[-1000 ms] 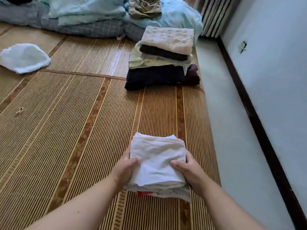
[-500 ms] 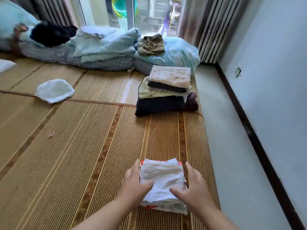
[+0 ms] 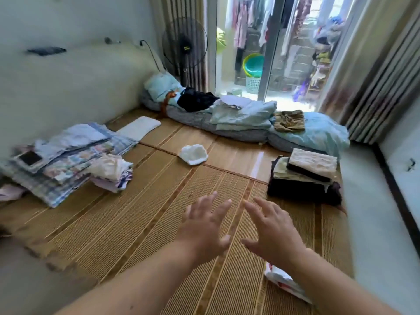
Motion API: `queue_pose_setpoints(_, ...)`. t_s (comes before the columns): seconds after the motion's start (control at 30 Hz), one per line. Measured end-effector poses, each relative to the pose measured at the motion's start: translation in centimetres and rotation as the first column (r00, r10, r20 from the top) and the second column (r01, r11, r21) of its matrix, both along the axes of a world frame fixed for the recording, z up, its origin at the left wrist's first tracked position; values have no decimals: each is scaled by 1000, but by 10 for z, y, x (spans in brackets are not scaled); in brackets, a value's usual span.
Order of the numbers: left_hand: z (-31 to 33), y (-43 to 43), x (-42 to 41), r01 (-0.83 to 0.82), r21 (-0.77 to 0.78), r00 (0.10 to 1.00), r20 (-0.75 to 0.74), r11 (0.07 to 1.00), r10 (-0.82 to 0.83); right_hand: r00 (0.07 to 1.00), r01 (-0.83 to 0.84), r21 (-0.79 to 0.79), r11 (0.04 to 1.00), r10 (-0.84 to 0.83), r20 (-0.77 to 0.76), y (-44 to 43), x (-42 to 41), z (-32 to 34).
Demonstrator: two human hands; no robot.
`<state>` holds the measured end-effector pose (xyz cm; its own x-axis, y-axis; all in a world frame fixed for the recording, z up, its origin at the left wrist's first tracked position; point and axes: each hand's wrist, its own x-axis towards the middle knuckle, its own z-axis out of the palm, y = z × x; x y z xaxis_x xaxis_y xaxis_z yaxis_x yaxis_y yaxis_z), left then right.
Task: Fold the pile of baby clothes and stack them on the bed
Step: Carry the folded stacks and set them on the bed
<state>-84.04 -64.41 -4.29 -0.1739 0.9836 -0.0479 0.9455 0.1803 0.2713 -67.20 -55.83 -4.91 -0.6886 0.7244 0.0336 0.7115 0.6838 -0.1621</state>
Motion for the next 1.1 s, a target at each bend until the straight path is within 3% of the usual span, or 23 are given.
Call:
queue_pose_setpoints(0.2,1,-89,-162,-137,-56,989,-59,989,134,990,-124,-3,992,124,69,-65,-172,7)
queue_pose_setpoints(0.47,3,-172,-366,-290,-155,956,-98,944,278,982,-188,-81,979,188,-9,-127,-385,2)
queue_pose_setpoints(1.1,-3,-77,-572,-326,-165,945,-53,931,322,972,-199,-128,972,213,99,-32,-604,-4)
